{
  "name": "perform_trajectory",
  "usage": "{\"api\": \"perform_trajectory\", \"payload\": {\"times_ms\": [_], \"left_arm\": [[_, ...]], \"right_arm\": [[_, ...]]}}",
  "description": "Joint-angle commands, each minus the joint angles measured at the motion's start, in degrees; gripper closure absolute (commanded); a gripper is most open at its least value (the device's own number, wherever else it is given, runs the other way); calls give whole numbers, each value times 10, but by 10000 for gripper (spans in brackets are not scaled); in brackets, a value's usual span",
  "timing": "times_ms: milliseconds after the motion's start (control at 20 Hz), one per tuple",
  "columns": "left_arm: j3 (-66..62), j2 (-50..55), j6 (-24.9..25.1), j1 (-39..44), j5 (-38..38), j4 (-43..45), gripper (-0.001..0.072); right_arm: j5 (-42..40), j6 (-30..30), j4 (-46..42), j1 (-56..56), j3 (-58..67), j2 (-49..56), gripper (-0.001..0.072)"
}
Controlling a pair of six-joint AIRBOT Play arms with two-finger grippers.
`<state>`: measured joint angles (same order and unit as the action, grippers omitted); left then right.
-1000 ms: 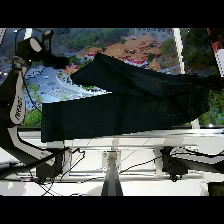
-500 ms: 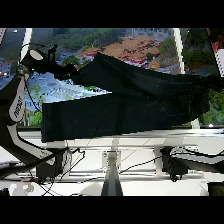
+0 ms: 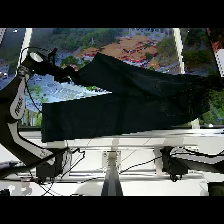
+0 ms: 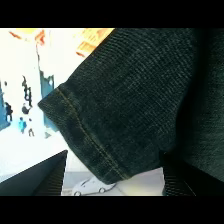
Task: Fold the clothes and pants, and hang the long-sleeved shirts on hangers.
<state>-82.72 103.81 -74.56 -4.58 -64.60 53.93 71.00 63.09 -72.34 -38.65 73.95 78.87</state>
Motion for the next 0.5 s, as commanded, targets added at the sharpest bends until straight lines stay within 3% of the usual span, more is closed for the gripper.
{"api": "perform_trajectory", "payload": {"times_ms": [0, 100, 200, 300, 350, 450], "left_arm": [[0, 8, 0, -2, -3, 0, 76], [0, 19, 0, 3, 0, 0, 99], [0, 28, 0, 10, 26, -5, 405], [0, 28, 0, 11, 88, -33, 564], [-2, 27, 0, 11, 120, -53, 690], [-19, 20, 0, 7, 165, -70, 685]], "right_arm": [[1, 0, 1, 0, 0, 0, 651], [1, 0, 1, 0, 0, 0, 651], [0, 0, 1, 0, 0, 0, 651], [0, 1, 1, 0, 0, 0, 650], [-1, 1, 1, 0, 0, 0, 650], [-5, 0, 1, 0, 0, 0, 650]]}}
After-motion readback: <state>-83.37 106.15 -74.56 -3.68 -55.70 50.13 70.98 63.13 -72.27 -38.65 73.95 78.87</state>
